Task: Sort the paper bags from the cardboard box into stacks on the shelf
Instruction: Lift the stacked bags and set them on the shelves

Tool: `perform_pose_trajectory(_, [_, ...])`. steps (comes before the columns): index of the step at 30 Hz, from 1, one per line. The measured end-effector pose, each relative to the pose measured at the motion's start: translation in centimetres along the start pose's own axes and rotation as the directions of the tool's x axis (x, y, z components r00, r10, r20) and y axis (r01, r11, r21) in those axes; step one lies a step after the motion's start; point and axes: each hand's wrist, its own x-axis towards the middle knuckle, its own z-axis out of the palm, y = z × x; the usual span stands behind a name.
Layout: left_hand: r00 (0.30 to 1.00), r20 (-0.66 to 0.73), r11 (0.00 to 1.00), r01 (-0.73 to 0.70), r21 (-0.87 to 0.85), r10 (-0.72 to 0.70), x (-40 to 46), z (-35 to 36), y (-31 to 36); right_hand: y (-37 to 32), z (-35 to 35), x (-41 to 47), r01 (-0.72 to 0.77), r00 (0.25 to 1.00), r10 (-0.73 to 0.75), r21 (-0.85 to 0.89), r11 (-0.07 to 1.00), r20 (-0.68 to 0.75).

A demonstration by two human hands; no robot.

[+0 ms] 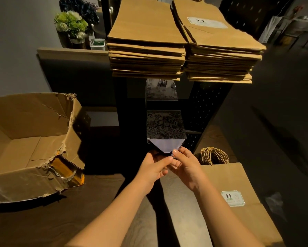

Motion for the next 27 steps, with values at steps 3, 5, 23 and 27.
perform_pose_trajectory(3, [0.999,0.030,0.999,0.042,0.028,-0.043,-0.2,0.6,-0.8,0.8,-1.4,-0.3,-0.061,0.997,0.060,-0.022,0.998,-0.052])
perform_pose_trajectory(5, [0.996,0.024,0.995,0.088,0.035,-0.089,0.0,1.3,-1.4,1.0,-2.6,-0.7,-0.082,0.993,0.071,-0.114,0.990,-0.099])
perform_pose_trajectory(23, [0.865,-0.082,0.773,0.482,0.414,-0.495,4.3,12.0,-11.3,-3.8,-22.5,-2.8,-0.405,0.869,-0.100,-0.814,0.417,-0.484])
perform_pose_trajectory(27, [0.786,-0.147,0.705,0.607,0.366,-0.601,4.3,13.1,-13.1,-4.1,-26.7,-2.1,-0.546,0.808,-0.045,-0.776,0.316,-0.587])
